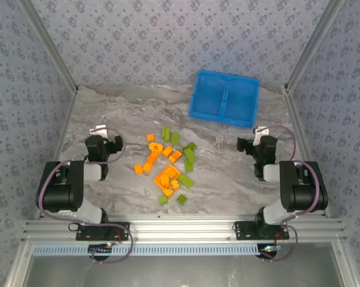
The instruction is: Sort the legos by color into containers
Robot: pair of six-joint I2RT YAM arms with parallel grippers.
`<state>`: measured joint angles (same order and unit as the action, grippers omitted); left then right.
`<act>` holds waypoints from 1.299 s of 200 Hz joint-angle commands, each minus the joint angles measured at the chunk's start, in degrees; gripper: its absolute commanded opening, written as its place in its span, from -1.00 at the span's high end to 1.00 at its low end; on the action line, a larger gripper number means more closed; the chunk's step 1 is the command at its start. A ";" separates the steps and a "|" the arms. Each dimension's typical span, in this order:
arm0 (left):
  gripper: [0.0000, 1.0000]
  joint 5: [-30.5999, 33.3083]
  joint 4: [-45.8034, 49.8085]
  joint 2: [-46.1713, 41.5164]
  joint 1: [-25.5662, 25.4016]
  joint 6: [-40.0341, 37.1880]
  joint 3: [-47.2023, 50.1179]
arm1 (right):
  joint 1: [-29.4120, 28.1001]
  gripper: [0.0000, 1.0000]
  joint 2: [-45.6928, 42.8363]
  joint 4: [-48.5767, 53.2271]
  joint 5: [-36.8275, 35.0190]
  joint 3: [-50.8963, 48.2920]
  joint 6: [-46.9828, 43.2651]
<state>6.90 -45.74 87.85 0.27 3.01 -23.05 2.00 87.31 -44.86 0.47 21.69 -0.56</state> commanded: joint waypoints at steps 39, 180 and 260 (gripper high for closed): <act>-0.99 0.45 -1.90 -0.09 0.27 -0.15 0.02 | 0.33 -1.00 -0.04 -1.19 0.14 0.72 -0.94; -0.98 3.27 16.66 -17.37 -0.27 3.03 -2.14 | -7.92 -1.00 -35.98 71.93 -4.39 22.32 29.21; -0.99 -24.66 74.72 -32.14 -8.23 2.50 -29.14 | -38.91 -1.00 -17.93 93.37 -3.95 38.62 34.40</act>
<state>-2.94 5.87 53.32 -3.55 10.46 -44.88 -30.94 64.62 39.64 -1.28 56.29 29.58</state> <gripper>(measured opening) 0.993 0.999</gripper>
